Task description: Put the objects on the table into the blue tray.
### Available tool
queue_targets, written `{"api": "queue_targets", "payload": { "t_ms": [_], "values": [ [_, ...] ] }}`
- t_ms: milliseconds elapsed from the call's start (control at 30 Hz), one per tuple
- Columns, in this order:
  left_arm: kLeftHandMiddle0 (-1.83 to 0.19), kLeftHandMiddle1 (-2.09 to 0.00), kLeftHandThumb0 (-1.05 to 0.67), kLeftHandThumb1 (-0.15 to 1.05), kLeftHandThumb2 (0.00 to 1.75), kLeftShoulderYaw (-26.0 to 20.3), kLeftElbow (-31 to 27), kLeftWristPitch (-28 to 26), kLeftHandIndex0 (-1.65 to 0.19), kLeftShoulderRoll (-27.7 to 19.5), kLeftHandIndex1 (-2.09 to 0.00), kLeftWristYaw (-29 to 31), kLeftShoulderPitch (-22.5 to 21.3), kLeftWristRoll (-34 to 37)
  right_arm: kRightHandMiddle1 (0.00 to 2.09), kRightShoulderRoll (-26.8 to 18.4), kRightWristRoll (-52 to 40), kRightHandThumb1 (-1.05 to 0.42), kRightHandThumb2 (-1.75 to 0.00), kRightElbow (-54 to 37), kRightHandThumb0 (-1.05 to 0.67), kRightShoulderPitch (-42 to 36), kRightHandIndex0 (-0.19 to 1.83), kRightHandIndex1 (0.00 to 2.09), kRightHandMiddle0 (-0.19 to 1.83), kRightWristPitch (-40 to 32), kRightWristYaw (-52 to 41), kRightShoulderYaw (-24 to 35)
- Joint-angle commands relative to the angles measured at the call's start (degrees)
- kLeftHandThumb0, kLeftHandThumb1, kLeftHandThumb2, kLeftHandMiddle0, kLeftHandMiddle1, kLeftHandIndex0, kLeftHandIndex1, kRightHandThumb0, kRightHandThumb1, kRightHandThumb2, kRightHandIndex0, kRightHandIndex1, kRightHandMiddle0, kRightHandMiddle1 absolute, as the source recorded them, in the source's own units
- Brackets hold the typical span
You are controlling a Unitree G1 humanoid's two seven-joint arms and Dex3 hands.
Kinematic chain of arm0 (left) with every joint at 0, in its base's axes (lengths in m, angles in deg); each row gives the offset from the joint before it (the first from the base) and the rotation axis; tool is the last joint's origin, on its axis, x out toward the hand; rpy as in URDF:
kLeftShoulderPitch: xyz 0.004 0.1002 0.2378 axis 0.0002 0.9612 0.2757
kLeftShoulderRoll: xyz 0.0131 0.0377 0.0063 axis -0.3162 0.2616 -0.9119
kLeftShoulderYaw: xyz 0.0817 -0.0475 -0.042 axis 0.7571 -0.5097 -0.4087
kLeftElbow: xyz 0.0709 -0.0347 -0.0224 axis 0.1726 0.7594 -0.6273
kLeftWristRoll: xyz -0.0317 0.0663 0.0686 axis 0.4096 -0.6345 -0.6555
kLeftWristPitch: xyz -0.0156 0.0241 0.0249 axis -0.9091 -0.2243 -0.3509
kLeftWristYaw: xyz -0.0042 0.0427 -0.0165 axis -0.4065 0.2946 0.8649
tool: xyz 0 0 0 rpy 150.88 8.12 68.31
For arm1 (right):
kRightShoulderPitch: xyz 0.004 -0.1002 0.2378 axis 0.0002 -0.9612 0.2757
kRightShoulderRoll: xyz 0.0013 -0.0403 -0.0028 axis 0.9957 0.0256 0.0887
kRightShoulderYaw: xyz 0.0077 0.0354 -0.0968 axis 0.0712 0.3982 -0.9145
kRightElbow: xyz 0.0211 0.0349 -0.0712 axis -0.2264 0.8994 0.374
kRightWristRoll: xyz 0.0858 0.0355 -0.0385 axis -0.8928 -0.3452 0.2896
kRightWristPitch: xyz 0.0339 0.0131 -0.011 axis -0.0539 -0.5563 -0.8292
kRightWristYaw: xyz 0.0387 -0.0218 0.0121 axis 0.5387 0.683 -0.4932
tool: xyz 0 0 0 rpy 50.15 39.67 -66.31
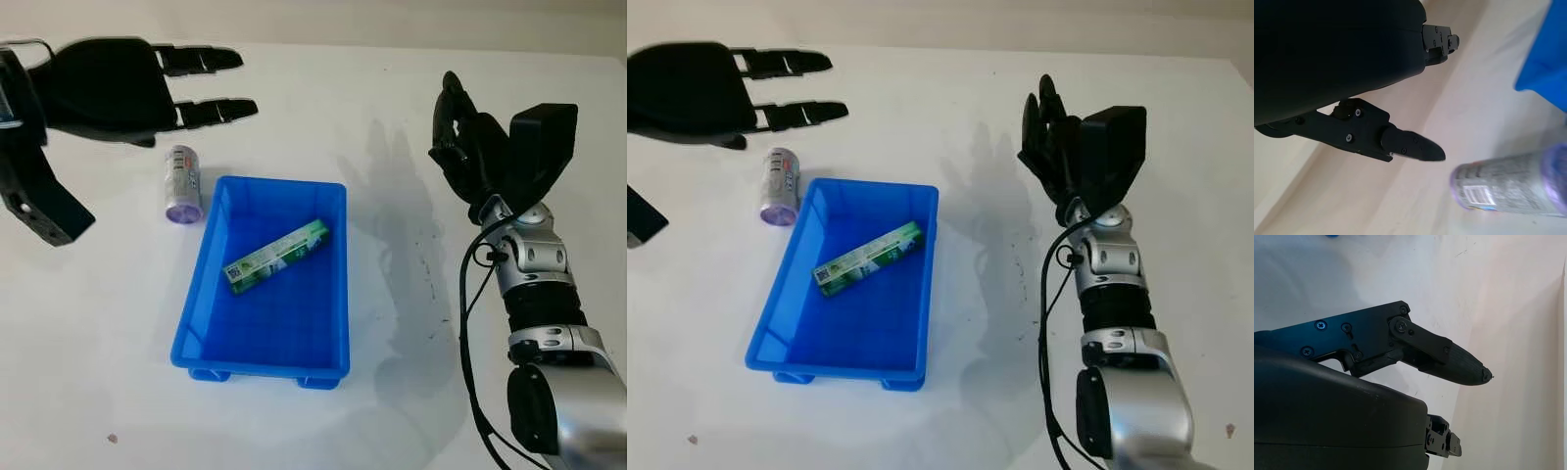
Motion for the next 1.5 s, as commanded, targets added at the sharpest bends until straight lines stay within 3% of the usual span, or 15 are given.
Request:
{"api": "queue_targets", "payload": {
  "t_ms": [0,33,133,200,367,767,900,1000,1100,1267,1300,1333,1367,1433,1467],
  "values": [
    [0.07,-0.05,-0.17,1.05,0.24,1.21,1.87,0.15,0.09,0.59,-0.05,0.37,0.91,0.68,0.00,-0.59,-0.18,-1.05,-0.82,-1.55,-0.65,0.06,-0.19,0.00,-0.19,-0.45,0.16,0.44],
    [0.07,-0.05,-0.14,1.05,0.24,1.09,2.25,1.23,0.09,0.86,-0.05,2.70,1.03,1.84,0.00,-0.72,-0.06,-1.05,-0.82,-1.86,-0.65,-0.16,-0.19,0.00,-0.19,-0.43,0.17,0.39],
    [0.11,-0.05,-0.32,0.98,0.09,0.84,2.51,3.05,0.11,0.96,-0.05,5.83,1.66,4.51,0.00,-0.89,-0.08,-1.05,-0.82,-2.65,-0.65,-0.58,-0.19,0.00,-0.19,-0.67,0.11,0.45],
    [0.07,-0.07,-0.29,0.99,0.08,1.18,2.38,3.45,0.08,0.73,-0.06,6.62,2.48,5.36,0.00,-0.83,-0.24,-1.05,-0.82,-2.97,-0.65,-0.69,-0.19,0.00,-0.19,-0.96,0.21,0.61],
    [0.09,-0.05,-0.58,0.90,0.03,2.39,1.81,4.33,0.10,-0.49,-0.05,8.40,3.69,5.41,0.00,-0.59,-0.44,-1.05,-0.84,-3.12,-0.63,-0.79,-0.19,0.00,-0.19,-1.17,0.14,0.73],
    [0.10,-0.06,-0.63,0.91,0.06,2.75,1.94,2.66,0.11,-1.38,-0.05,10.89,5.62,6.23,0.00,-0.44,-0.50,-1.05,-0.84,-2.68,-0.62,-0.61,-0.19,0.00,-0.19,-1.25,0.46,0.65],
    [0.04,-0.08,-0.56,0.91,0.06,2.75,2.95,2.95,0.06,-0.32,-0.07,11.55,6.76,7.64,0.00,-0.57,-0.41,-1.05,-0.84,-2.50,-0.62,-0.55,-0.19,0.00,-0.19,-0.91,0.37,0.60],
    [-0.08,-0.09,-0.43,0.97,0.07,3.72,3.36,1.73,-0.04,0.56,-0.11,8.87,7.53,7.05,0.00,-0.67,-0.48,-1.05,-0.84,-2.64,-0.62,-0.61,-0.19,0.00,-0.19,-0.77,0.18,0.68],
    [-0.35,-0.15,-0.10,1.04,0.16,6.30,5.34,-2.04,-0.28,2.42,-0.22,-0.06,8.21,4.22,0.00,-0.97,-0.87,-1.05,-0.83,-3.16,-0.62,-0.95,-0.19,0.00,-0.19,-1.11,-0.06,1.11],
    [-0.54,-0.18,-0.12,1.05,0.08,10.96,10.32,-5.70,-0.44,5.89,-0.33,-8.56,7.05,0.42,0.00,-1.67,-1.01,-1.05,-0.81,-4.61,-0.63,-1.68,-0.19,0.00,-0.19,-2.20,-0.54,1.31],
    [-0.55,-0.26,-0.16,1.03,0.07,12.03,11.31,-7.07,-0.44,6.79,-0.44,-9.87,6.86,-0.43,0.00,-1.78,-1.12,-1.05,-0.81,-5.02,-0.63,-1.86,-0.19,0.00,-0.19,-2.58,-0.61,1.44],
    [-0.44,-0.64,-0.19,1.01,0.06,12.89,12.12,-8.07,-0.37,7.44,-0.67,-10.85,6.69,-0.99,0.00,-1.84,-1.18,-1.05,-0.81,-5.34,-0.63,-1.99,-0.19,0.00,-0.19,-2.90,-0.63,1.56],
    [-0.37,-0.84,-0.20,1.01,0.06,14.14,13.01,-10.04,-0.33,8.27,-0.78,-11.72,6.50,-2.03,0.00,-1.98,-1.13,-1.05,-0.81,-5.78,-0.63,-2.16,-0.19,0.00,-0.19,-3.38,-0.64,1.60],
    [-0.29,-1.79,-0.16,1.04,0.08,16.31,14.56,-13.65,-0.20,9.74,-1.56,-11.94,5.98,-3.77,0.00,-2.31,-1.05,-1.05,-0.81,-6.44,-0.64,-2.49,-0.19,0.00,-0.19,-3.98,-0.89,1.60],
    [-0.33,-1.94,-0.14,1.04,0.09,16.96,15.30,-14.74,-0.19,10.36,-1.72,-11.41,5.71,-4.07,0.00,-2.44,-1.11,-1.05,-0.81,-6.73,-0.64,-2.63,-0.19,0.00,-0.19,-4.33,-1.02,1.67]
  ]
}}
